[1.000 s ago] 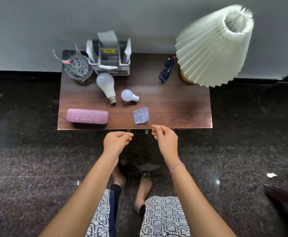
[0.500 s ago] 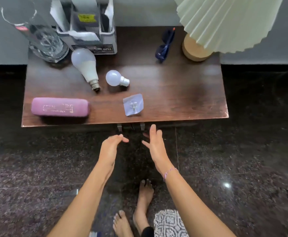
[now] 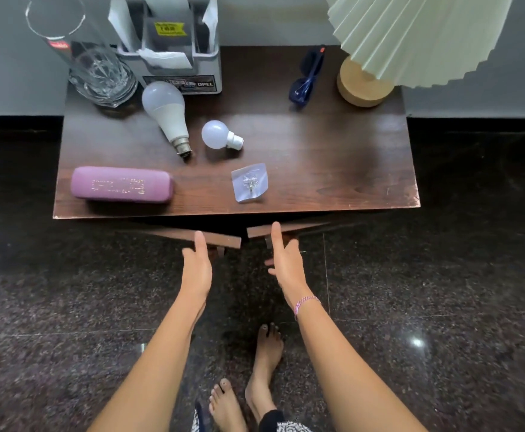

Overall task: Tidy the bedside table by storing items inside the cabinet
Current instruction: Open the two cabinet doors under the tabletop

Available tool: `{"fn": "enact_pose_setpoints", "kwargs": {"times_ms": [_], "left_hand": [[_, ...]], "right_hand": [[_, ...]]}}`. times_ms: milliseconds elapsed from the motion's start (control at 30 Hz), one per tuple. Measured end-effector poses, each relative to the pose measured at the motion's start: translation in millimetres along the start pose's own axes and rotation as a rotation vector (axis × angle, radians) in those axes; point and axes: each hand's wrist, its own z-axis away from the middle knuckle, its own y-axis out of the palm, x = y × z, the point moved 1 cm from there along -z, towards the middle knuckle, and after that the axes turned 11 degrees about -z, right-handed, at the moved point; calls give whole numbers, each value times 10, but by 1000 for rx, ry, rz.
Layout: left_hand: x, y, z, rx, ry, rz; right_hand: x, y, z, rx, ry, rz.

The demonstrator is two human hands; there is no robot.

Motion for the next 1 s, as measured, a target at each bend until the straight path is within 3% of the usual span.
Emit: {"fn": "enact_pose_setpoints", "kwargs": {"times_ms": [100,233,367,500,633,733,867,933,1000], "left_hand": [[189,-51,90,-40,-87,-139],[205,-23,162,-138,-126,-122],[-3,-18,302,-488,-36,-261],[-96,-42,457,-776,179,-687],[-118,-56,421,-740,473,-1073],[-110,-83,394,-607,615,-1404],[-186,-162,426,-516,859,-1531],[-309,-153,439,-388,891,-1584],[-419,-46,439,-204,859,-1692]], "right_hand": [[-123,26,125,-60,23,-9],[-118,89,163,-199,16,9],[105,218,162,-592,-184,34],[271,345,240,-833,-352,226],[313,357,221,-794,-531,672],[186,254,213,-665,-676,941],[165,189,235,-490,-757,1158],[287,191,252,-411,-766,1254],[378,227,233,-226,-704,1395]]}}
